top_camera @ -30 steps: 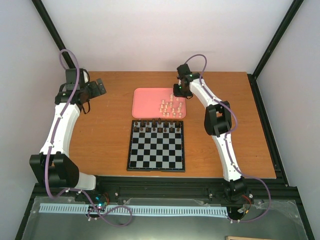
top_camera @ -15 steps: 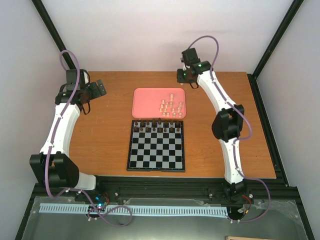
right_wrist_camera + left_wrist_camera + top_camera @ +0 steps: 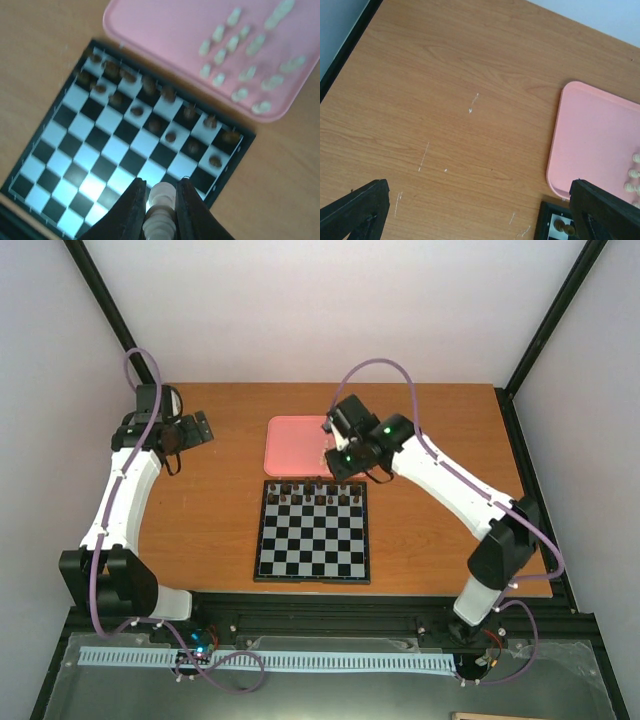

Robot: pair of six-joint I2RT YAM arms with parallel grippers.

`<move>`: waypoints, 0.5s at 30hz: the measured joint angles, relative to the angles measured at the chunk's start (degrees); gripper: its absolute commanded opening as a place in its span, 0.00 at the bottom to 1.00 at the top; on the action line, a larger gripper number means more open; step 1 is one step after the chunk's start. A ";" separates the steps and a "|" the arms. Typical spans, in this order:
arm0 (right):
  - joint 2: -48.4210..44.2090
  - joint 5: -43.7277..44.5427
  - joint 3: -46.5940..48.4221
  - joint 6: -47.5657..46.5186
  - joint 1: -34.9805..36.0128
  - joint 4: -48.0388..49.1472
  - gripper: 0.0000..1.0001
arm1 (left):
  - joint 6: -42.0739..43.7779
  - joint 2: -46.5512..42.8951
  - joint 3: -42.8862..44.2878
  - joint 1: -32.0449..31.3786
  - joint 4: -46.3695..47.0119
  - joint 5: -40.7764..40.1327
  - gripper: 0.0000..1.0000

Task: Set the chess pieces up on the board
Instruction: Place the chess piece on the chessboard.

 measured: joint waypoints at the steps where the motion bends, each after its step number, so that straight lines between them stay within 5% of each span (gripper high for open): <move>1: -1.55 0.02 -2.32 0.26 1.07 -0.04 0.08 | -0.02 -0.17 -0.26 -0.04 -0.35 0.00 1.00; 15: -7.34 1.05 -16.96 2.21 19.26 3.98 0.08 | -0.44 -3.50 -5.35 -1.49 -1.11 -0.33 1.00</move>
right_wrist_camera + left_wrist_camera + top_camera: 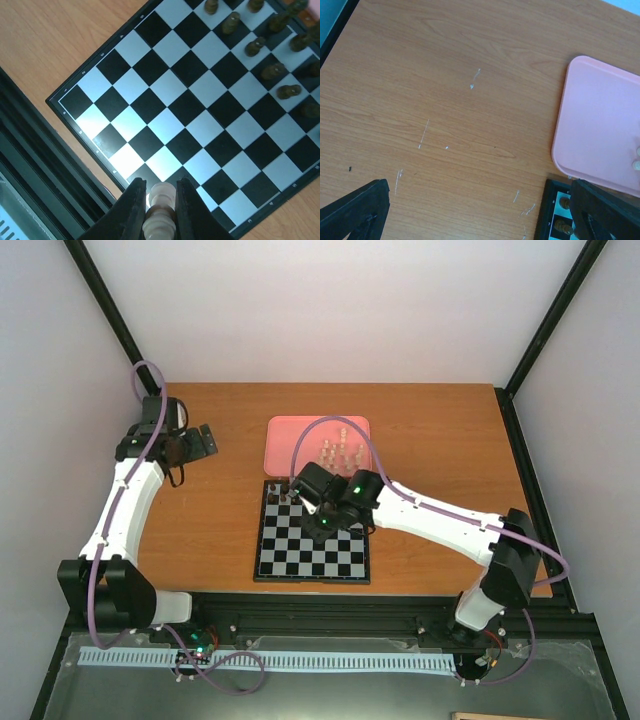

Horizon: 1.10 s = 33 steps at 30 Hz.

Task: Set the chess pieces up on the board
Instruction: Place the chess piece on the chessboard.

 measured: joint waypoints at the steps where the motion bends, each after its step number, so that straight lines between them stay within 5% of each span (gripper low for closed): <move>1: 0.31 -0.02 -0.26 -0.04 0.44 0.48 0.08 | 0.02 -0.04 -0.26 -0.02 -0.09 -0.09 1.00; 33: 10.88 -2.43 -2.78 -2.08 7.45 8.04 0.07 | 0.55 -3.54 -3.19 -0.11 -2.10 -0.57 1.00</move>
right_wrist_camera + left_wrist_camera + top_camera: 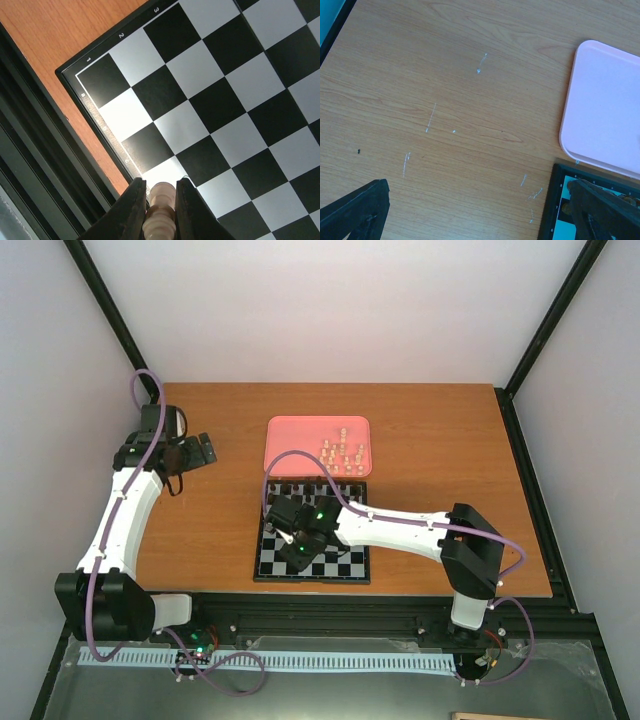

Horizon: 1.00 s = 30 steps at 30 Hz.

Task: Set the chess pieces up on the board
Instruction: Place the chess piece on the chessboard.

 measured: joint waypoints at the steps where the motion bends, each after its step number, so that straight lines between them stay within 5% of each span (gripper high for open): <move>1: 0.00 -0.07 -0.26 0.00 0.00 0.17 0.07 | 0.02 0.00 -0.07 0.00 0.00 0.00 1.00; 30: -2.84 -0.46 -11.39 -0.04 0.02 12.02 0.07 | 0.79 0.02 -1.79 0.00 0.09 -0.09 1.00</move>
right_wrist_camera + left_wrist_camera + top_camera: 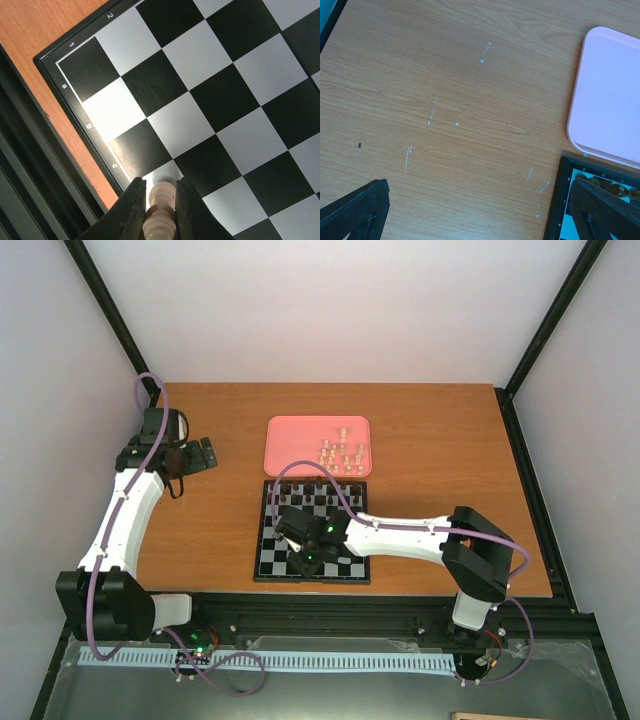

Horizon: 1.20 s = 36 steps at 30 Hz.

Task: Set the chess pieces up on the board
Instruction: Place the chess piece on the chessboard.

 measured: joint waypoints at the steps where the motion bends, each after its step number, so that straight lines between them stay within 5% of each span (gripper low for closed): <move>1: -0.07 0.26 -0.44 0.00 0.00 0.42 0.07 | 0.07 0.00 0.00 0.00 0.00 -0.02 1.00; 36: -0.17 0.61 -1.55 0.09 0.00 3.23 0.07 | 0.42 0.15 -1.31 0.00 0.76 0.02 1.00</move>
